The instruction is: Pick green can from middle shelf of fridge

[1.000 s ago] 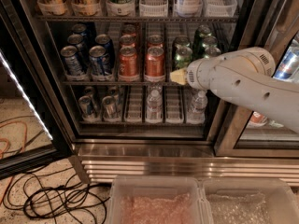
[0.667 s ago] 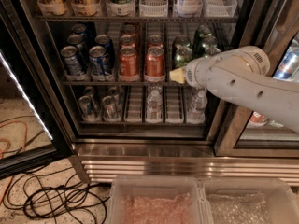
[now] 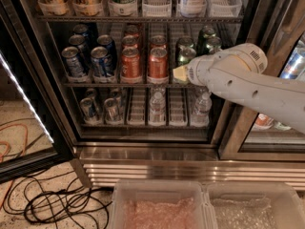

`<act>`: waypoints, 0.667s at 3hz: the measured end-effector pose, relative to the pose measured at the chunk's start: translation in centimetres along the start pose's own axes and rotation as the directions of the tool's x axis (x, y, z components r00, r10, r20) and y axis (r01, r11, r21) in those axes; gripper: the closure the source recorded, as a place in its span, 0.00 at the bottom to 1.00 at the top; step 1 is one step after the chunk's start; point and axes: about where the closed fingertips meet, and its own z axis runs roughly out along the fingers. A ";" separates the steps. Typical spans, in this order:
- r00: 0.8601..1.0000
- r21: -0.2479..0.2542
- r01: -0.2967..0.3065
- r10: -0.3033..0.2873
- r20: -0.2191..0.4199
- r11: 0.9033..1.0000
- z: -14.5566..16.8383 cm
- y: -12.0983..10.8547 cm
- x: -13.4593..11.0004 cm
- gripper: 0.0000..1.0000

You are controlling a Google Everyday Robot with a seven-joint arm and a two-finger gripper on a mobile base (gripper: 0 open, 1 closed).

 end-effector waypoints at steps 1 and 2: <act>1.000 0.008 0.001 -0.001 0.019 1.000 0.8 -0.2 -1.0 0.30; 0.999 0.015 -0.005 0.005 0.037 1.000 1.5 -0.5 -1.9 0.30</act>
Offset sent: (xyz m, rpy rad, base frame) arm 0.0347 0.0055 0.0078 0.0134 -0.0603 -0.0310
